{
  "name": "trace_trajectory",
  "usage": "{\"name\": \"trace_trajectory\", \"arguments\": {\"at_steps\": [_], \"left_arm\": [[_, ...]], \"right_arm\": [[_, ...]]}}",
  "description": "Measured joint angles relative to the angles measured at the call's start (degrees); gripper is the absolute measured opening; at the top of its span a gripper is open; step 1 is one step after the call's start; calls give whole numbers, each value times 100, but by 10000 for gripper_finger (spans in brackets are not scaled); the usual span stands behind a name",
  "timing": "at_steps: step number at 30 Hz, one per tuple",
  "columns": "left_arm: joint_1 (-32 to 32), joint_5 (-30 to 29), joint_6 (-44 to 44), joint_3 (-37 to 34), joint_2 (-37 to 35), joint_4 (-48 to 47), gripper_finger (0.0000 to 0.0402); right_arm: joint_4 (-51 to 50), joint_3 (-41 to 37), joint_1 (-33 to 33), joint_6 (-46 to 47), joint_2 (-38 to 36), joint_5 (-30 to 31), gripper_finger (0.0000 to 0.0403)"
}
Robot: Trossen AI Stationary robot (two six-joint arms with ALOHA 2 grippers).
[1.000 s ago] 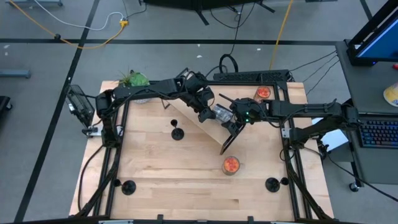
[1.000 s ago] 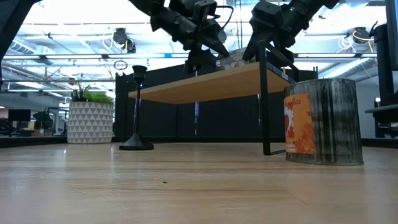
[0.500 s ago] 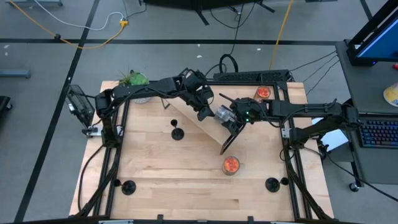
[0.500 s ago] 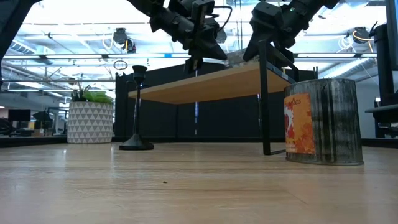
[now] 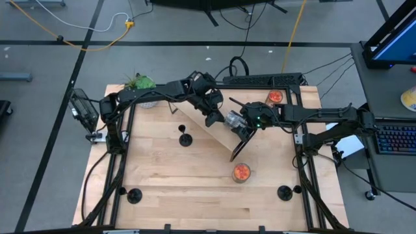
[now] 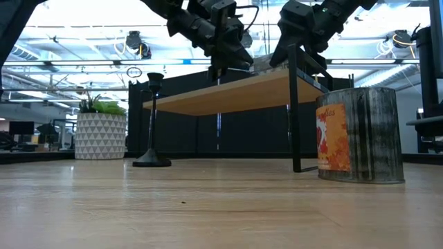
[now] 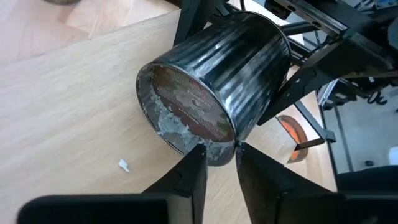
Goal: Pick & Place candle stick holders
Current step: Put the brown scented candle on the shelf
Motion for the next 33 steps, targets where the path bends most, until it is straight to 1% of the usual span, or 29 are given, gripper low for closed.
{"name": "trace_trajectory", "arguments": {"at_steps": [4, 6, 8, 11, 14, 16, 18, 19, 20, 25, 30, 33], "left_arm": [[4, 30, 150, 0, 37, 113, 113], [11, 182, 129, 0, 66, 198, 120], [30, 407, 133, -2, 74, 270, 123], [37, 528, 190, -2, 89, 271, 121], [26, 556, 186, -2, 107, 204, 97], [28, 573, 237, -2, 107, 221, 67], [33, 645, 256, -2, 107, 205, 28], [31, 650, 260, -8, 107, 193, 16], [30, 640, 273, -11, 107, 185, 12], [30, 636, 326, -11, 105, 224, 24], [19, 745, 405, -11, 105, 227, 7], [19, 719, 407, -11, 105, 240, 12]], "right_arm": [[124, 0, 0, -1, 117, -1, 375], [184, 0, 0, -2, 199, -10, 375], [220, 0, 2, 1, 285, -46, 375], [205, 0, 9, 7, 362, -92, 375], [218, 0, 7, 13, 375, -70, 375], [227, 0, 7, 13, 375, -40, 375], [262, 0, 6, 16, 375, 2, 375], [267, -2, 0, 10, 375, 14, 375], [294, -6, -4, -2, 373, 13, 375], [321, -7, 0, 105, 375, 9, 375], [340, -8, 2, 141, 371, -6, 375], [343, -8, 2, 148, 374, -4, 375]]}}
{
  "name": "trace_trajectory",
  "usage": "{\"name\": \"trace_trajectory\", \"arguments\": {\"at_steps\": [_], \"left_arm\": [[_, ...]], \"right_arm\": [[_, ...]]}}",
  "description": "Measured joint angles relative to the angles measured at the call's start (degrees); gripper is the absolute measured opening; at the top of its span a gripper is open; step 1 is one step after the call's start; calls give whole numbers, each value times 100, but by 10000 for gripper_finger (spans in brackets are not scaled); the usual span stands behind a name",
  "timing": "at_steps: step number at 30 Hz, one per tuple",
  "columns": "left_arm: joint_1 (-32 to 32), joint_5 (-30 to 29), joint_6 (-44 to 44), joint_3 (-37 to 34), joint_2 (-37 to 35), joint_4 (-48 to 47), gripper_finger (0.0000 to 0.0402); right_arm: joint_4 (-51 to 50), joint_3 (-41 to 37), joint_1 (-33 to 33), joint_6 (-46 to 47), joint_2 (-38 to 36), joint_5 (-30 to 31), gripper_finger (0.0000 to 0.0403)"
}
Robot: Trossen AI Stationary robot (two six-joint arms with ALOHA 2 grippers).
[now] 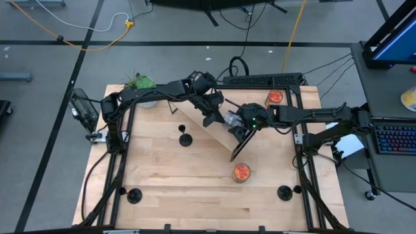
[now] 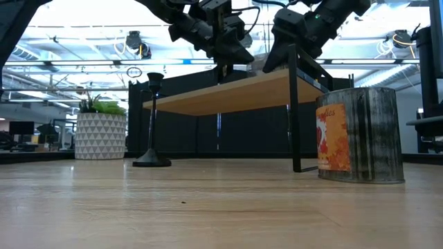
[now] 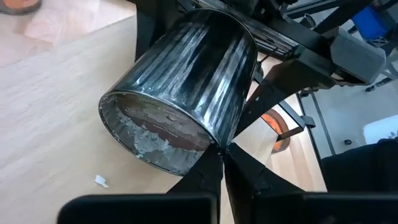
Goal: Pick & Place candle stick holders
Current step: Put the brown scented candle on the shelf
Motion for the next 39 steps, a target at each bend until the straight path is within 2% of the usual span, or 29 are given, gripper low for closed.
{"name": "trace_trajectory", "arguments": {"at_steps": [6, 9, 16, 30, 39], "left_arm": [[-28, -37, -4, 0, -9, 253, 56], [-85, -12, 97, 15, -11, 457, 63], [-91, 105, 137, 15, -11, 382, 9], [-84, 46, 112, 15, -76, 318, 3], [18, -343, 330, 15, -270, -204, 2]], "right_arm": [[169, -1, -1, 44, 10, 0, 375], [391, 14, -4, 46, 10, -23, 375], [441, 10, -4, -27, 12, 1, 375], [500, 6, 0, -47, 12, -2, 375], [511, 6, -4, -45, 12, 23, 375]]}}
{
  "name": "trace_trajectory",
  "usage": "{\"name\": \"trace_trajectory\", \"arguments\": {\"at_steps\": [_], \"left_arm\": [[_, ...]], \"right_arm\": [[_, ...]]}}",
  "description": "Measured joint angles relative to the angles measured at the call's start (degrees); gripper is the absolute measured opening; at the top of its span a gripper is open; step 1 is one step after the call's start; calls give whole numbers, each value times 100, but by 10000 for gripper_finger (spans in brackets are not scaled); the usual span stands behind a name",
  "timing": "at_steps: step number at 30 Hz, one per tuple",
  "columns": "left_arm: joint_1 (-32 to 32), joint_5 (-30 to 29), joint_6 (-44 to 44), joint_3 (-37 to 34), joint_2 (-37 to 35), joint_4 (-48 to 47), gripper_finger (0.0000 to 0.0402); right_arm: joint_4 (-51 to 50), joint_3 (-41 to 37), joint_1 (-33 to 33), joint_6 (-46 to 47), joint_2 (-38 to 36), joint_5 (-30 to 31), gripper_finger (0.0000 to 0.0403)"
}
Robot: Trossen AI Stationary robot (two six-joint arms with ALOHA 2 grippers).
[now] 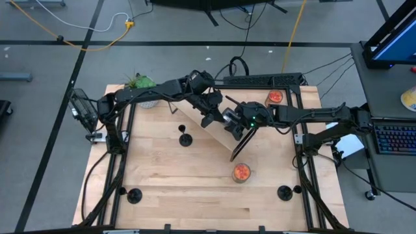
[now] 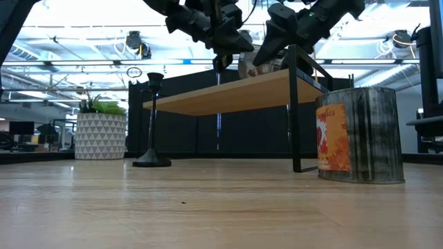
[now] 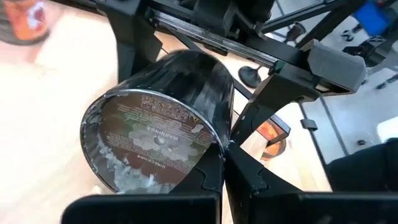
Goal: Pick & Place candle stick holders
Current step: Put the brown scented candle on the shelf
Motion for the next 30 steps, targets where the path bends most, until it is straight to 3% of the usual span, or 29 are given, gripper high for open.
{"name": "trace_trajectory", "arguments": {"at_steps": [15, 30], "left_arm": [[-133, -220, 31, 32, -41, -74, 1], [-524, -926, 415, 444, -28, -573, 0]], "right_arm": [[134, -3, -125, -53, -4, -49, 376], [315, -4, -184, -569, -2, -63, 376]]}}
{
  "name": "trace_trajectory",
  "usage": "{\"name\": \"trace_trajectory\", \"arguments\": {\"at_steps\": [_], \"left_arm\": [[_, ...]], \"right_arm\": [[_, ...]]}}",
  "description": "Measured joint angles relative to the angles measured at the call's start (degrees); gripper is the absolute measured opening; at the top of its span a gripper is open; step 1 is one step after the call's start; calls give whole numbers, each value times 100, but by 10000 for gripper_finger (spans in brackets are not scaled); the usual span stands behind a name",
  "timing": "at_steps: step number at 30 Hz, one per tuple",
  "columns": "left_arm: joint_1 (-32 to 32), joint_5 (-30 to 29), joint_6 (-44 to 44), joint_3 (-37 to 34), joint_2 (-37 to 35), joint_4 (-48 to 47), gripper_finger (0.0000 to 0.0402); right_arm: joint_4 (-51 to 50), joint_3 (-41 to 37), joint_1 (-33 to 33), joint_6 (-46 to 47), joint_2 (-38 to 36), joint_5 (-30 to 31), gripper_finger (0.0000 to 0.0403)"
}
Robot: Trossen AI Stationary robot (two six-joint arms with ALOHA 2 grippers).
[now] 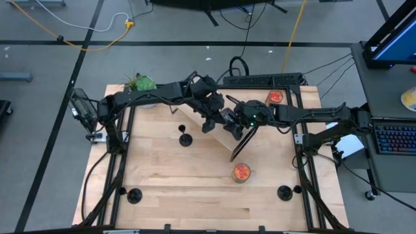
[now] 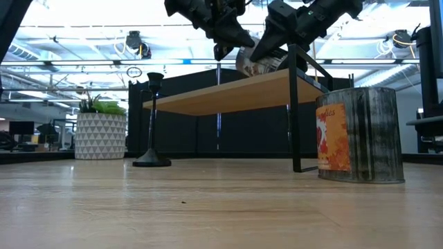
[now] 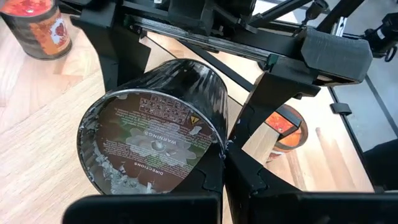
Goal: Pick & Place candle stick holders
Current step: Put the brown scented candle on the shelf
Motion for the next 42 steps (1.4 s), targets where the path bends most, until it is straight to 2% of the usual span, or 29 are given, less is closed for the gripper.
{"name": "trace_trajectory", "arguments": {"at_steps": [7, 16, 25, 28, 34, 38, 42], "left_arm": [[-96, -128, -40, 4, 0, 29, 0], [-153, -81, -188, 4, 0, 105, 0], [-158, -68, -279, 7, 0, 117, 2], [-160, -124, -351, 7, 0, 114, 25], [-60, -310, -476, 2, -105, -100, 104], [0, -491, -489, 0, -375, -519, 148], [45, -828, -496, 0, -699, -875, 176]], "right_arm": [[16, 7, -9, -79, -2, 9, 375], [85, 26, -7, -207, 216, -90, 345], [58, 28, -9, -150, 262, -82, 339], [37, 26, -16, -21, 262, -32, 337], [24, 20, -59, 214, 252, 81, 334], [-9, 11, -66, 213, 225, 179, 334], [-53, 7, -66, 188, 179, 344, 334]]}}
